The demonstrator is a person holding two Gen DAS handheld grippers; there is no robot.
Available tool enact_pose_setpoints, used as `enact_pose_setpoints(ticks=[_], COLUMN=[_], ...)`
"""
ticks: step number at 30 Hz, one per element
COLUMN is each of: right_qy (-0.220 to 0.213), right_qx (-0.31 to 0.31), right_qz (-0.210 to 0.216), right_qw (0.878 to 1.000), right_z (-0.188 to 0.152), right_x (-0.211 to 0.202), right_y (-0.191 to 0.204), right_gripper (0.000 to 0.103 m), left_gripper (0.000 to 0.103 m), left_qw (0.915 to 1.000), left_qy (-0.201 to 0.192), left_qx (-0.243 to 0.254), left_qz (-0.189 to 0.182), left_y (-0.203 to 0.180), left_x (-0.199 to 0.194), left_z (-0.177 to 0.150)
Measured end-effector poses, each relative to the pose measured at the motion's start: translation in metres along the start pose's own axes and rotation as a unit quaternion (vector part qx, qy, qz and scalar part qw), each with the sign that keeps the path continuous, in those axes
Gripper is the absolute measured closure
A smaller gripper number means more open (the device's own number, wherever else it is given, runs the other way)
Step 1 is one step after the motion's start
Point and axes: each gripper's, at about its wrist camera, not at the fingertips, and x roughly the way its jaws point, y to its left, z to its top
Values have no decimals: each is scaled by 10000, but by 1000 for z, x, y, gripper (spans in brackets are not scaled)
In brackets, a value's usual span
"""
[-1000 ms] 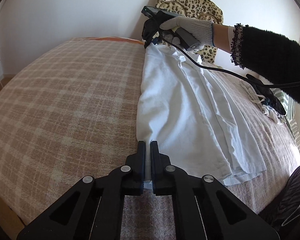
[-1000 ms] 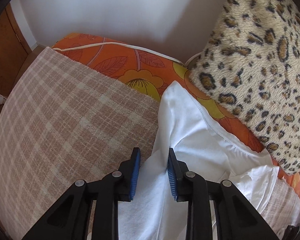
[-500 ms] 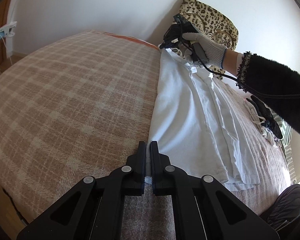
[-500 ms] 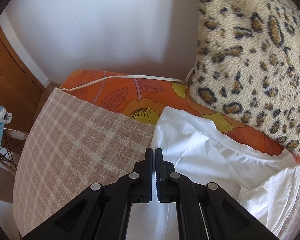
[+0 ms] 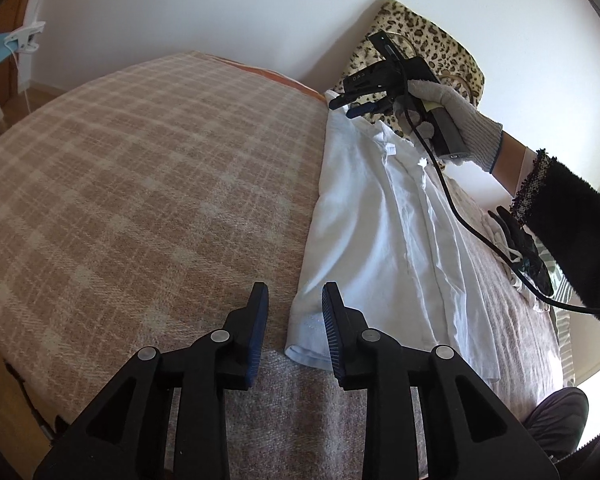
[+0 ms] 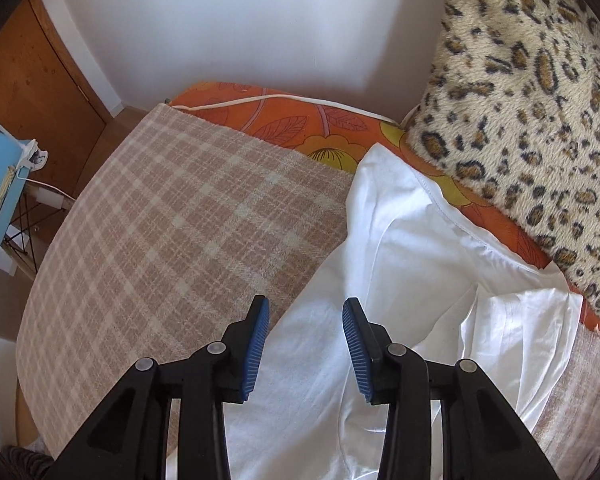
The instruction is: Fold small clothes
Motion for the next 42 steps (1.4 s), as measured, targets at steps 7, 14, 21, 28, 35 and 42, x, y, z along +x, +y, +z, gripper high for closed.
enact_pose_setpoints(ticks=[7,14,21,28,35,42], right_qy=[-273,-959,-480,37,127,-114], right_qx=[624,707,1077,1026,1092,861], right_qz=[731,634,63,-547,-628,-569], right_qw=[9950,9908,9930,9932,9920,9946], right_z=[-12,-60,-96,-104,-101,-90], right_x=[0,-94,-109,-80,-63,-72], right_y=[-14,-43,-96,-99,-94,-72], right_gripper=[58,59,58,59,101,102], left_gripper=[77,77,61,58,101,101], left_qw=[9987,9969,9799,9717,9741,9747], left_qy=[-191,-50,707,1171,1130,961], left_qx=[224,545,1346,1726,1544,1576], left_qz=[412,-563,-1288,-1106,-1202,-1259], left_y=[5,-25,-90,-108,-101,-101], left_x=[-1,-2,35,66,67,59], left_z=[-1,25,4,-22,-25,-28])
